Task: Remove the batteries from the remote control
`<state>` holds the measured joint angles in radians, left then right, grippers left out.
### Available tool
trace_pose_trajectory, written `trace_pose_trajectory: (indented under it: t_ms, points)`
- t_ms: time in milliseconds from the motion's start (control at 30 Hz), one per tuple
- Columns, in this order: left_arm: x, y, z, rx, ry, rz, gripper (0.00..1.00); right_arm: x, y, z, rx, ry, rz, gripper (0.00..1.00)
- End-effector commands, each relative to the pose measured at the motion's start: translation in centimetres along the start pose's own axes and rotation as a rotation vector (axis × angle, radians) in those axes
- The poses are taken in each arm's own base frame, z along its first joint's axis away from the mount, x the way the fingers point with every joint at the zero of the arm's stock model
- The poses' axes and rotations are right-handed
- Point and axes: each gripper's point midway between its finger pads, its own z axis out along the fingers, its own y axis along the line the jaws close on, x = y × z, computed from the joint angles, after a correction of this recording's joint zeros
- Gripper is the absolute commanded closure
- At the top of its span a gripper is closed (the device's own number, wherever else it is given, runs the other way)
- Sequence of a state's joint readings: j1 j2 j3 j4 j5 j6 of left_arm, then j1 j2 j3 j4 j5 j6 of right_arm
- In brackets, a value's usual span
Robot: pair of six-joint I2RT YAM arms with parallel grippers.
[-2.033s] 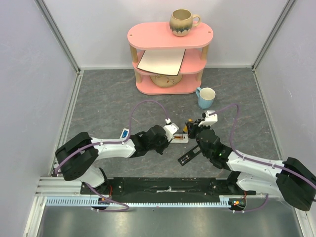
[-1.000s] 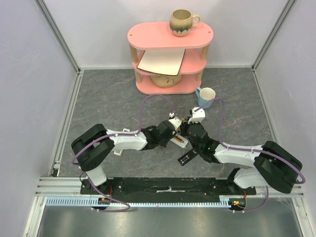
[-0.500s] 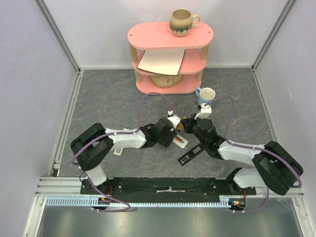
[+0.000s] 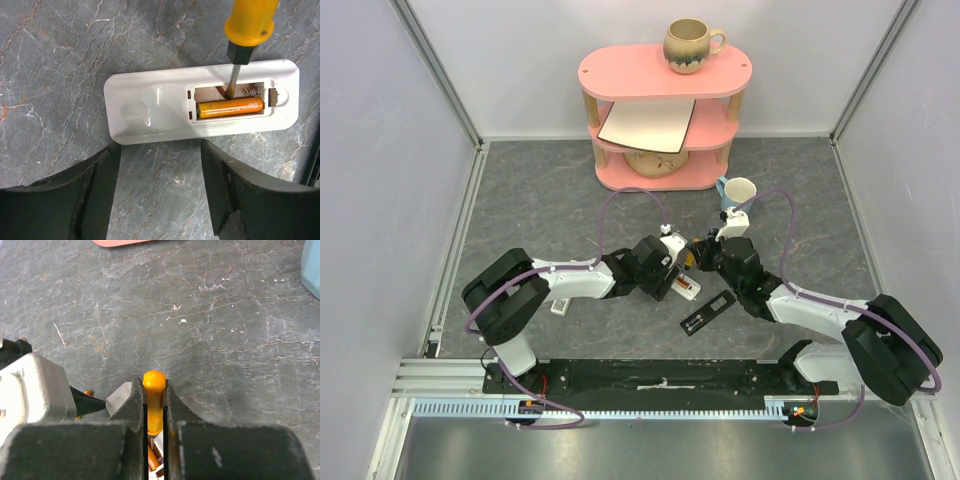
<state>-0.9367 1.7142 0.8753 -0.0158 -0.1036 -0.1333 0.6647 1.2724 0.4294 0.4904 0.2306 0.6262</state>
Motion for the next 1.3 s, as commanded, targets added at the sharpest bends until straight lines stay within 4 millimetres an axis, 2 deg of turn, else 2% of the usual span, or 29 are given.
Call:
trace_pose_trajectory:
  t_ms: [0,267,500,667,933,1200,1267]
  points:
    - [0.3,-0.7,0.1,0.057,0.017,-0.04,0.28,1.9,-1.0,-0.8,0.041,0.092,-0.108,1.0]
    - [0.6,-0.4,0.3,0.069,0.03,-0.061,0.27,5.5,0.3,-0.3,-0.058,0.165,0.017,1.0]
    - [1.3,-0.5,0.6,0.07,0.055,-0.065,0.28,6.6,1.7,-0.1,-0.153,0.178,0.179,1.0]
    - [1.7,-0.3,0.6,0.061,0.07,-0.071,0.28,7.6,1.4,-0.1,-0.16,0.205,0.24,1.0]
    - [2.0,0.0,0.5,0.057,0.078,-0.088,0.28,5.9,0.7,-0.2,-0.178,0.165,0.317,1.0]
    - [2.7,-0.2,0.2,0.071,0.088,-0.096,0.29,5.3,0.0,0.1,-0.152,0.145,0.309,1.0]
    - [2.4,-0.1,0.0,0.065,0.072,-0.095,0.29,5.1,0.0,0.4,-0.148,0.157,0.276,1.0]
